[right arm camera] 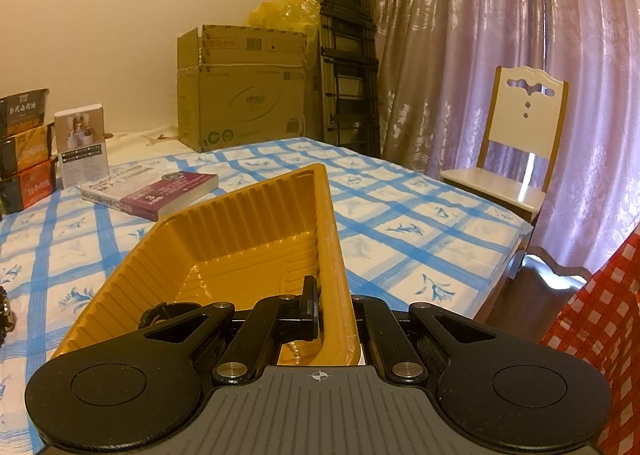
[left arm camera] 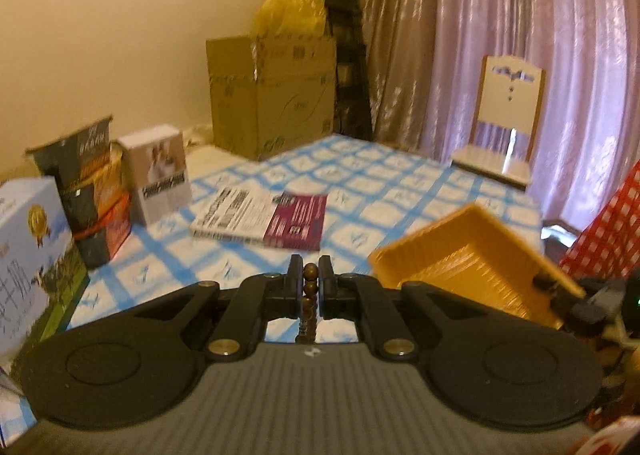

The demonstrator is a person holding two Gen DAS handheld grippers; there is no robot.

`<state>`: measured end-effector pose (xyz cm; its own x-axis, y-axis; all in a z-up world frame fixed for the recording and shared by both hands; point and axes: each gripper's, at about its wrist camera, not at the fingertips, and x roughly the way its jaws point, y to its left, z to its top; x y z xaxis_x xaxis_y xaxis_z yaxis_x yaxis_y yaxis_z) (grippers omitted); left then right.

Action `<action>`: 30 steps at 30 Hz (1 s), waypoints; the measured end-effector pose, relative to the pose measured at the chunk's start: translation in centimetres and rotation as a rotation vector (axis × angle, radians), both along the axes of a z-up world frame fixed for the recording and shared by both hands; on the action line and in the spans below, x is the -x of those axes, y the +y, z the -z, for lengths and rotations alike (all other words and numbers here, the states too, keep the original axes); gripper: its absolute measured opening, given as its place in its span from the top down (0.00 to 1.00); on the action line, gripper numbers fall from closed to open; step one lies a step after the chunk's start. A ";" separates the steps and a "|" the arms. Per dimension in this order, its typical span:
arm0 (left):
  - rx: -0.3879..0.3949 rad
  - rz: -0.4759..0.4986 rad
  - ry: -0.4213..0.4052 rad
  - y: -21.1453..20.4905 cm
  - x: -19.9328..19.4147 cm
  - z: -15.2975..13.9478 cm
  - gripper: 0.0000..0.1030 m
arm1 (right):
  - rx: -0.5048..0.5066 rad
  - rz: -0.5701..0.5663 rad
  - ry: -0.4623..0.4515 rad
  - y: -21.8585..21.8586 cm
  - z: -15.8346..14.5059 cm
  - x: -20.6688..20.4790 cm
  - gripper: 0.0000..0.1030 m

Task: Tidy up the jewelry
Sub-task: 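Lift the brown bead strand over the orange tray and open the left tool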

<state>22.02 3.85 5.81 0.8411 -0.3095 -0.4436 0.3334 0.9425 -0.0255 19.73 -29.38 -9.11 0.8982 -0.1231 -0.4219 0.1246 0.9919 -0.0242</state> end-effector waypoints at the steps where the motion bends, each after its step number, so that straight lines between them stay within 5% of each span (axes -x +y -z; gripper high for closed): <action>1: 0.006 0.005 -0.009 -0.1 0.1 -0.8 0.94 | 0.000 0.000 0.000 0.0 0.0 0.0 0.97; 10: 0.045 0.095 -0.105 -2.4 1.0 -6.7 0.94 | -0.012 0.002 0.002 0.2 0.0 0.0 0.97; 16: 0.107 0.209 -0.138 -6.5 0.6 -8.2 0.94 | -0.014 -0.002 -0.002 0.1 0.1 -0.1 0.97; 24: 0.204 0.332 -0.088 -12.0 -1.0 -7.0 0.94 | -0.015 -0.002 -0.003 0.2 0.1 -0.1 0.97; 30: 0.305 0.409 0.049 -15.2 -3.3 -3.6 0.94 | -0.023 -0.002 -0.002 0.3 -0.1 0.0 0.97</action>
<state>25.33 -11.39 9.44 0.6043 -0.7306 -0.3177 0.6650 0.6822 -0.3040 19.77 -29.11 -9.06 0.8991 -0.1120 -0.4232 0.1229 0.9924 -0.0016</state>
